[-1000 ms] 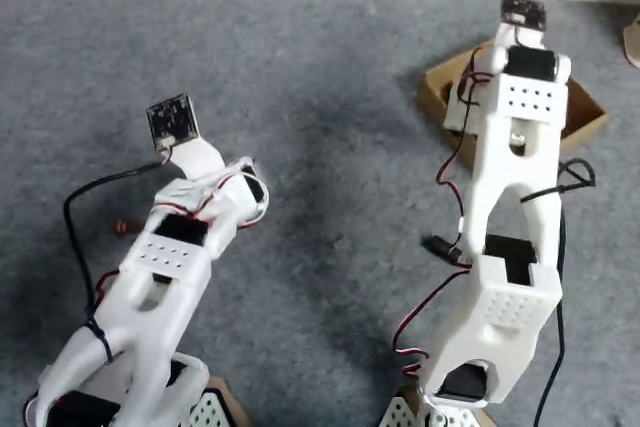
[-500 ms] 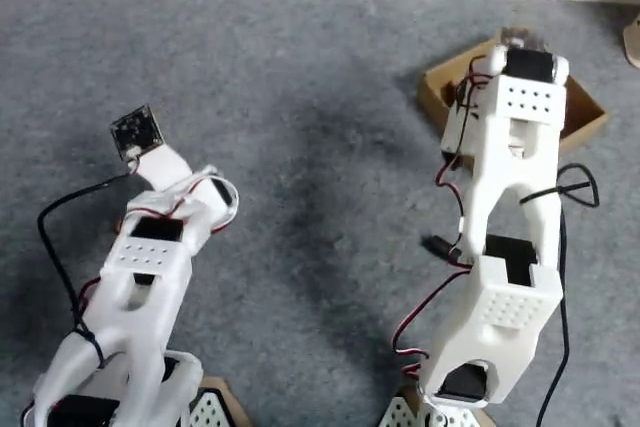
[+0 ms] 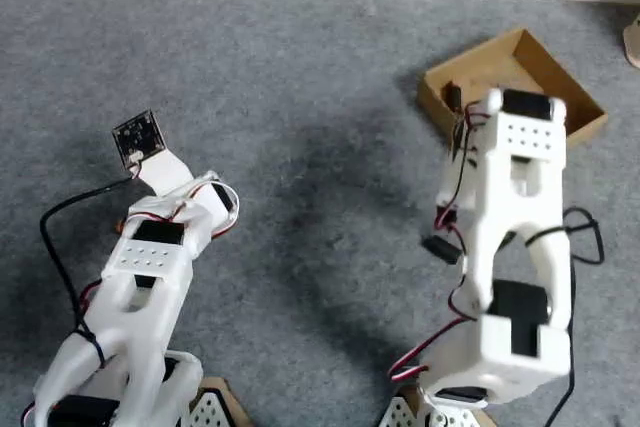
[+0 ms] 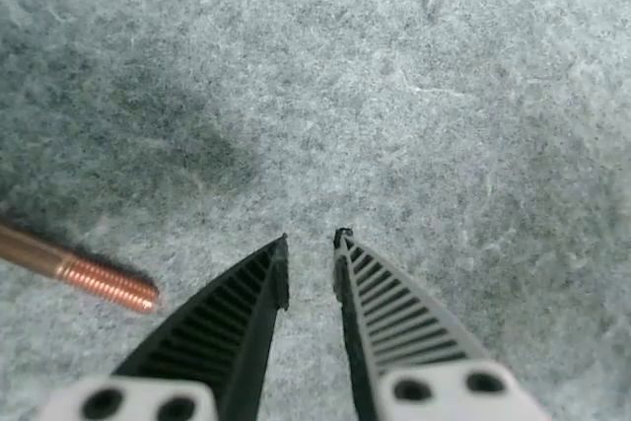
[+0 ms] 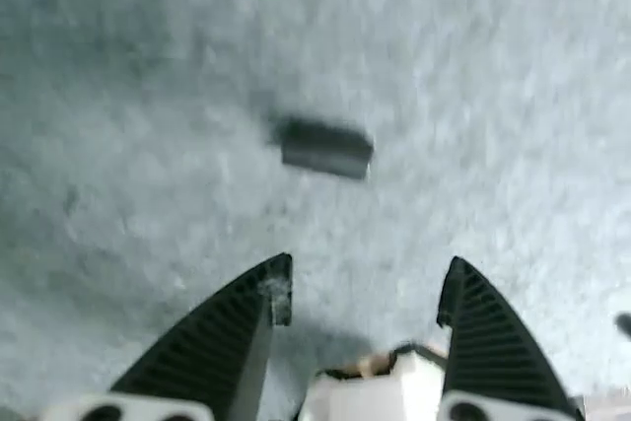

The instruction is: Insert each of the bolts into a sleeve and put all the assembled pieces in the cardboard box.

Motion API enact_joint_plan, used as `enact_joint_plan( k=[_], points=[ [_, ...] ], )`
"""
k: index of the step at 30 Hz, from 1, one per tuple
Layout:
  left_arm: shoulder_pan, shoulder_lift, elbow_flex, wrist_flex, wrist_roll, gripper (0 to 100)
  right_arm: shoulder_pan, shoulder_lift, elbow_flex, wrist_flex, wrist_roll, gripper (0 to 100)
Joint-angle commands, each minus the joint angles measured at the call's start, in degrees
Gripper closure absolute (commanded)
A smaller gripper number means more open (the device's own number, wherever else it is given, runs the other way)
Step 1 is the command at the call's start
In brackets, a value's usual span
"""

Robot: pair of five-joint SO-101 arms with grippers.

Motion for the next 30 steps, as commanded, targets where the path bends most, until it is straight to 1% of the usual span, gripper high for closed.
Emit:
enact_joint_plan(
  k=[1,4,9,20,27,30],
  points=[
    [-0.2,-1.7,-0.3,0.2,0.4,92,0.1,-5.0,2.2,0.8,-0.5,78.3],
    [-0.2,-1.7,-0.3,0.2,0.4,92,-0.2,-5.0,3.5,0.8,-0.6,78.3],
    [-0.3,-2.1,-0.3,0.0,0.3,92,-1.4,-2.9,9.9,0.7,-0.6,78.3],
    [-0.3,-2.2,-0.7,-0.1,0.2,92,-6.7,4.6,10.9,0.7,0.4,78.3],
    [-0.3,-2.2,-0.7,-0.2,0.1,92,-6.5,5.7,10.8,0.7,16.4,78.3],
    [-0.3,-2.2,-0.8,-0.2,0.1,92,-4.8,5.7,10.9,-2.0,24.6,78.3]
  ],
)
